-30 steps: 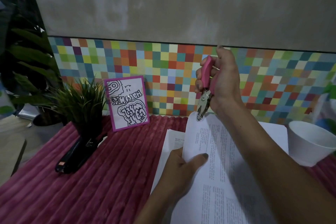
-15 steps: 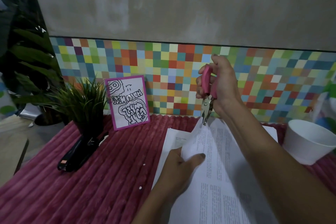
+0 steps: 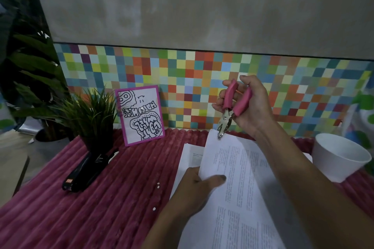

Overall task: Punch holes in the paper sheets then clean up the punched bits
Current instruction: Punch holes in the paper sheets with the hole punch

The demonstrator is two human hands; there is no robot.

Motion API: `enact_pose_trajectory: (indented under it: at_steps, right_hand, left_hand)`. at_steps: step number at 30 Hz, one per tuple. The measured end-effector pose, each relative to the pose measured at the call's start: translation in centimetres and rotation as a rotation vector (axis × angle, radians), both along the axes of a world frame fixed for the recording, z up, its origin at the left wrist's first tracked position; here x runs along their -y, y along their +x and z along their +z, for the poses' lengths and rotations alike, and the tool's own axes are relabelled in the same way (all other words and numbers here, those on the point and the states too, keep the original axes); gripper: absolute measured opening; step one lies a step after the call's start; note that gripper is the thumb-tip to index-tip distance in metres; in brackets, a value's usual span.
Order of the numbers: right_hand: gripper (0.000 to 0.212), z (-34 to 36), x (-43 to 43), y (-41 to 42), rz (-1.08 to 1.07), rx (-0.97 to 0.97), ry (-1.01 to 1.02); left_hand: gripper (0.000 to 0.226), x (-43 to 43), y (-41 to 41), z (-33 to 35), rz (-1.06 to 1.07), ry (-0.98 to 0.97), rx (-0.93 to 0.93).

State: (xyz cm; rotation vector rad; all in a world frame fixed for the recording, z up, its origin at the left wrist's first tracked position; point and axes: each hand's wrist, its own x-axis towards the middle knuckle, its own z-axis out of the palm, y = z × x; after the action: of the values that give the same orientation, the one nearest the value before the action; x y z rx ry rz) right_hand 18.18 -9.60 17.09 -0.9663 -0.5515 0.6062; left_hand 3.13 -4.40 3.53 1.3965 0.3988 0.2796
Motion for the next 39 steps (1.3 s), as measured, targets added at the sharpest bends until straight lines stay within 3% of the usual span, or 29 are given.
enact_pose_trajectory:
  at_steps: [6,11,19,28,39]
  right_hand:
    - [0.038,0.3,0.2,0.0,0.043,-0.069,0.006]
    - [0.03,0.3,-0.1,-0.5,-0.018,0.067,-0.019]
    - [0.035,-0.2,0.4,0.0,0.057,-0.148,0.053]
    - [0.021,-1.3,-0.8,-0.3,-0.181,0.011,0.071]
    - [0.026,-0.8,-0.3,0.2,-0.122,-0.04,-0.057]
  left_hand:
    - [0.02,-0.8,0.0,-0.1,0.023,0.017,-0.027]
    - [0.02,-0.9,-0.2,-0.3,0.02,-0.013,-0.039]
    - [0.022,-1.0,-0.1,-0.4,0.011,-0.005,-0.042]
    - [0.021,-0.4,0.0,-0.1,-0.024,0.125,0.024]
    - [0.041,-0.4,0.0,0.2,0.149,0.327,0.051]
